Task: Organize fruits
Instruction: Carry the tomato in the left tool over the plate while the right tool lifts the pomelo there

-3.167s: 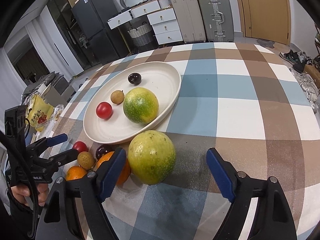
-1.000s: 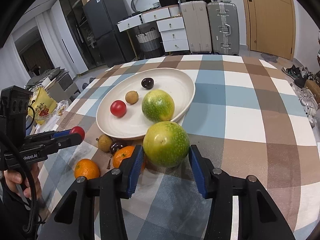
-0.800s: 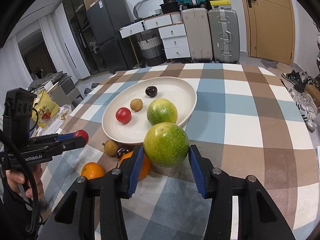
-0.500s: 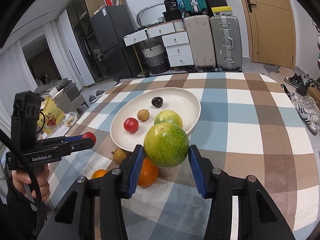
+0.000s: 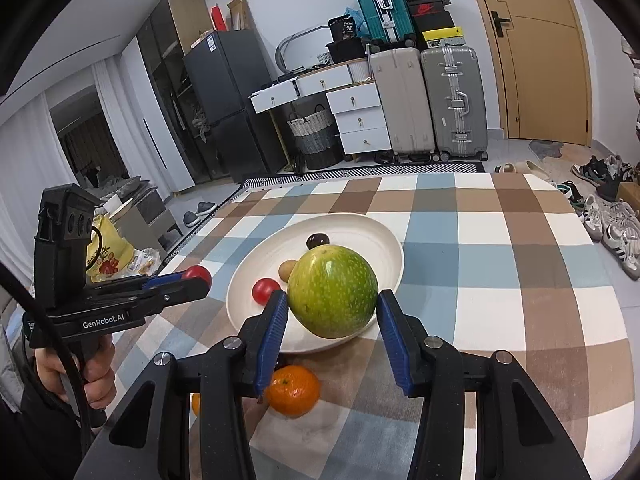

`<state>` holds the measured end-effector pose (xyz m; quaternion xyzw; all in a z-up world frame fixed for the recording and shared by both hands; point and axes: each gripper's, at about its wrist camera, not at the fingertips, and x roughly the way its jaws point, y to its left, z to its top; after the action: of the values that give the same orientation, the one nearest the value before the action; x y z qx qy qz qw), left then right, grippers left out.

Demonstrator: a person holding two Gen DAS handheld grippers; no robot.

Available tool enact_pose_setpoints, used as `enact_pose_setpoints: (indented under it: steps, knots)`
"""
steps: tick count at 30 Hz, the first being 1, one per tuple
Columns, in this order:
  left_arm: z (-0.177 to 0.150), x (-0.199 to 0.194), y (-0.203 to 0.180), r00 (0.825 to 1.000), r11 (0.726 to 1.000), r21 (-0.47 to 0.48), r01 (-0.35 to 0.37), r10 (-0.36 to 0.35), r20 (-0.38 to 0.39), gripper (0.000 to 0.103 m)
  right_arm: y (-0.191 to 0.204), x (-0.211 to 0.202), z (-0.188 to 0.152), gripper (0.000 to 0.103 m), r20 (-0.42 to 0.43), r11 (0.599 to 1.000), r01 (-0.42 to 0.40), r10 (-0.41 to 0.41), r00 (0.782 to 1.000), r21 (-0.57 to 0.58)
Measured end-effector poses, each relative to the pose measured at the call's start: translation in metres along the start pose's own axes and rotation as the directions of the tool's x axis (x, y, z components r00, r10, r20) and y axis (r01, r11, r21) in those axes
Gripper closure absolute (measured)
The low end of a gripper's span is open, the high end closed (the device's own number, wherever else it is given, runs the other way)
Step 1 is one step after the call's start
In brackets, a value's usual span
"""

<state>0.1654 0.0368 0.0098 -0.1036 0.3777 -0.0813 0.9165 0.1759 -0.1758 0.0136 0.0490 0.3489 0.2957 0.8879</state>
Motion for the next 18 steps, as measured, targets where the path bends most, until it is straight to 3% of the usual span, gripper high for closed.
enact_pose_setpoints:
  steps: [3, 4, 6, 8, 14, 18]
  knots:
    - [0.006, 0.006, -0.003, 1.000, 1.000, 0.009, -0.001, 0.001, 0.002, 0.076, -0.001, 0.001, 0.003, 0.058, 0.005, 1.000, 0.001, -0.001, 1.000, 0.002]
    - [0.008, 0.008, -0.005, 1.000, 1.000, 0.013, -0.002, 0.002, 0.001, 0.076, -0.002, 0.002, 0.005, 0.065, 0.006, 1.000, 0.001, -0.001, 1.000, 0.002]
    - [0.011, 0.013, -0.008, 1.000, 1.000, 0.021, 0.001, -0.001, -0.001, 0.076, -0.003, 0.005, 0.009, 0.089, 0.004, 1.000, 0.007, -0.007, 1.000, 0.001]
    - [0.013, 0.021, -0.011, 1.000, 1.000, 0.023, 0.008, -0.008, -0.009, 0.076, -0.005, 0.014, 0.011, 0.089, -0.014, 0.999, 0.042, -0.042, 0.999, -0.024]
    - [0.013, 0.043, -0.019, 0.999, 0.999, 0.035, 0.016, -0.014, -0.040, 0.076, -0.023, 0.034, 0.001, 0.088, -0.081, 0.999, 0.030, -0.028, 0.996, 0.017]
    - [0.009, 0.047, -0.022, 0.999, 0.999, 0.048, 0.014, -0.011, -0.051, 0.076, -0.033, 0.018, -0.019, 0.063, -0.108, 0.998, 0.053, -0.048, 0.993, 0.044]
